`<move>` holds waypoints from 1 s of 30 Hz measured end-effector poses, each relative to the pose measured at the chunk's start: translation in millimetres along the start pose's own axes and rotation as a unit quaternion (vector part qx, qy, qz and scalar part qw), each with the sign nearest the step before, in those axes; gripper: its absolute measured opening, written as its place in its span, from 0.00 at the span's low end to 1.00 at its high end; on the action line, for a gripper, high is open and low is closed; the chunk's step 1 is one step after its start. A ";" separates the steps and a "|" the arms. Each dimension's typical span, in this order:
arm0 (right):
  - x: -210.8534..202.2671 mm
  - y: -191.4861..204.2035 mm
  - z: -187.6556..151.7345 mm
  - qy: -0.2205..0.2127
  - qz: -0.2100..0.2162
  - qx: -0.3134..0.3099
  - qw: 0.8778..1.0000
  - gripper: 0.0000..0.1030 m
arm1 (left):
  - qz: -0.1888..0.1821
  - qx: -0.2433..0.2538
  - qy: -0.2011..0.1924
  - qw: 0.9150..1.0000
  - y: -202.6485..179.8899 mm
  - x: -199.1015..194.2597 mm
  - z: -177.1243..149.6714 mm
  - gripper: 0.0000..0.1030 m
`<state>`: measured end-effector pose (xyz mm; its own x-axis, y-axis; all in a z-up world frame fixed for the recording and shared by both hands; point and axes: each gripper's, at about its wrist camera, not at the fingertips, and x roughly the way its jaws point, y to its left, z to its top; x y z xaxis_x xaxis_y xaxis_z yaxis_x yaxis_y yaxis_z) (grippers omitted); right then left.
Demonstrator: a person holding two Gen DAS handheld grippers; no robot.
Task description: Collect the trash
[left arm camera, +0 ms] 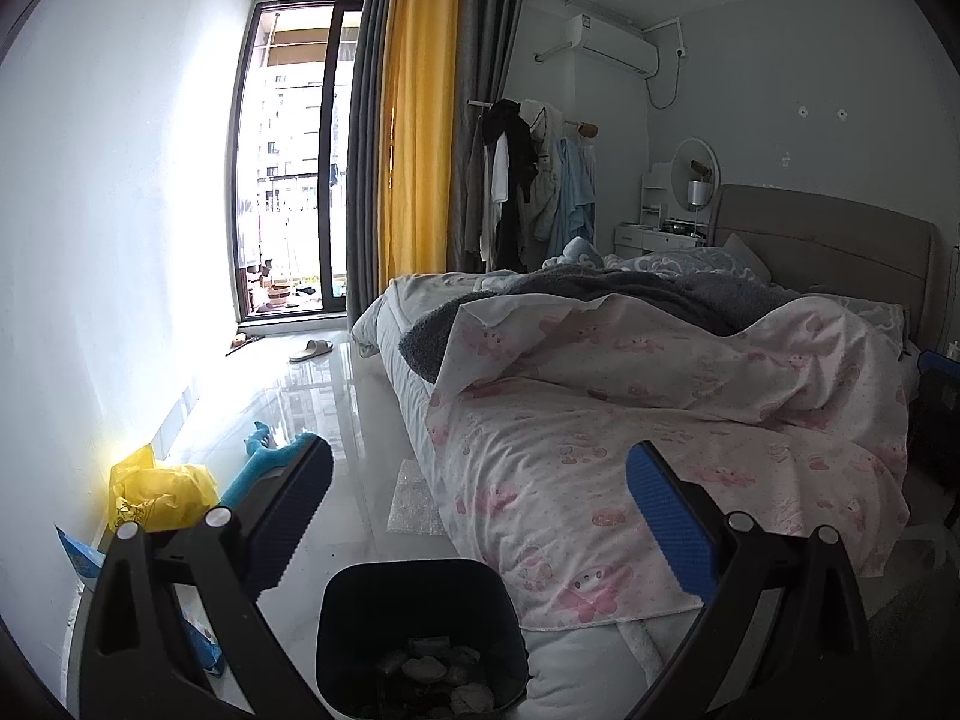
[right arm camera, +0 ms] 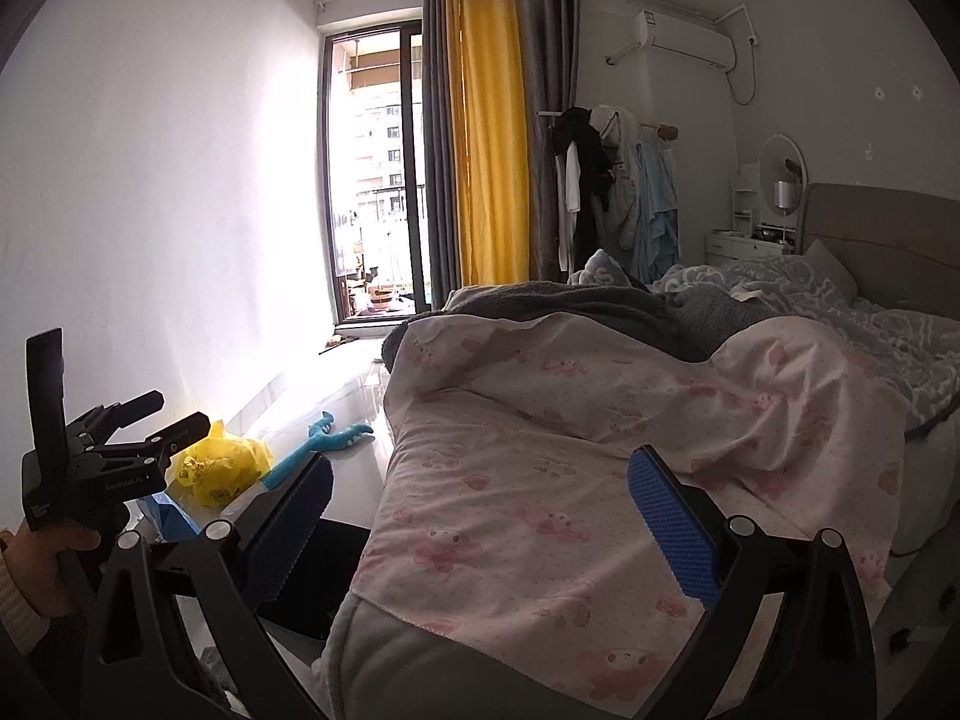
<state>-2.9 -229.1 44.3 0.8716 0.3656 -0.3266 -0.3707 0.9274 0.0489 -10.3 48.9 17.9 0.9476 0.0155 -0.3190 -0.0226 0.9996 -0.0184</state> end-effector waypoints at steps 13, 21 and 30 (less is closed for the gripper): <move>-0.5 -1.2 -0.6 0.000 0.001 0.004 1.000 0.97 | 0.000 -0.003 -0.002 1.000 3.3 -0.9 0.8 0.97; 0.5 -2.6 -0.4 0.001 0.002 0.004 1.000 0.97 | -0.002 0.001 -0.001 1.000 2.2 -0.3 0.2 0.97; 0.1 -1.6 -0.4 0.001 0.002 0.004 1.000 0.97 | -0.002 0.001 -0.001 1.000 1.6 -0.4 -0.3 0.97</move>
